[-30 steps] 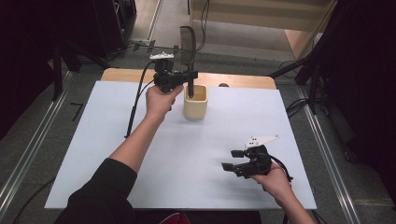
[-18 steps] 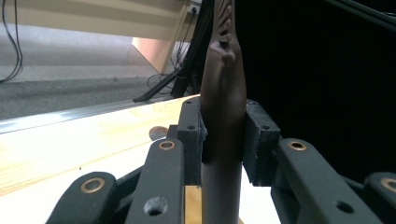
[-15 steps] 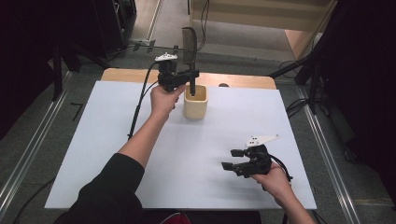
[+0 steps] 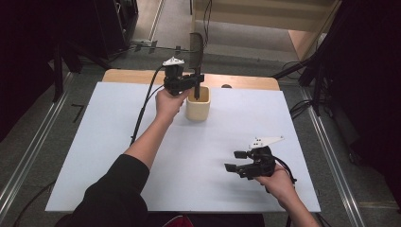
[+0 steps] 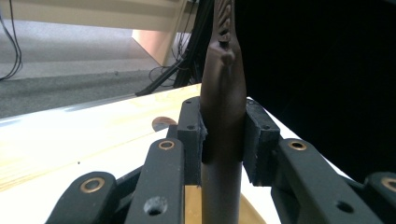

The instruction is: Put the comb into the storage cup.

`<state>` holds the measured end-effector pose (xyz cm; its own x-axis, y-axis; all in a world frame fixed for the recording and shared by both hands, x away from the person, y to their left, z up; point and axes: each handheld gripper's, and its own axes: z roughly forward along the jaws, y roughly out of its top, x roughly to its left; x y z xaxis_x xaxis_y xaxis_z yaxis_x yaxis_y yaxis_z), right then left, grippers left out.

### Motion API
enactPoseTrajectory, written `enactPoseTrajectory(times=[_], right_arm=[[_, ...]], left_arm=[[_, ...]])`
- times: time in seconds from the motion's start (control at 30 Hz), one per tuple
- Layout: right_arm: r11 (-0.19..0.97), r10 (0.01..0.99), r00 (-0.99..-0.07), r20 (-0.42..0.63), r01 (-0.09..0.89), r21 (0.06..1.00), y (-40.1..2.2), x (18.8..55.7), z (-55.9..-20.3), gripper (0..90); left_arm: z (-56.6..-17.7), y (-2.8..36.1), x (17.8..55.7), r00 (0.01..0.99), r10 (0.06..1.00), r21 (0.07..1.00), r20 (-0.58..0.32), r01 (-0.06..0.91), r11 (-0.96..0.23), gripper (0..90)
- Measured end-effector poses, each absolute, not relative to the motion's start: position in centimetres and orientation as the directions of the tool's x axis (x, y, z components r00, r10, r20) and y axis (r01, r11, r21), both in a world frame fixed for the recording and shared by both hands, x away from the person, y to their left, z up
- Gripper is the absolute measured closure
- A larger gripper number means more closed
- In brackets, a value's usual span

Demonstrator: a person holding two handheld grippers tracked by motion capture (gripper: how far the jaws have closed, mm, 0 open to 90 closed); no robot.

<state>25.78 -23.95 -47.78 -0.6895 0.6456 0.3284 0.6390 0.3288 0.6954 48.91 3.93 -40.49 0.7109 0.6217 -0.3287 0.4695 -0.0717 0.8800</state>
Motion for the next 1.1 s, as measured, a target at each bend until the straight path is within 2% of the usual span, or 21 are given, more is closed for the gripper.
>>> enactPoseTrajectory(times=[1.1], right_arm=[[0.339, 0.641, -0.694, 0.329, 0.639, 0.69, -23.7, 25.9, -48.0, 26.1]], left_arm=[[-43.3, 3.9, 48.2, 0.731, 0.61, 0.885, -0.307, 0.455, -0.1, 72.5]])
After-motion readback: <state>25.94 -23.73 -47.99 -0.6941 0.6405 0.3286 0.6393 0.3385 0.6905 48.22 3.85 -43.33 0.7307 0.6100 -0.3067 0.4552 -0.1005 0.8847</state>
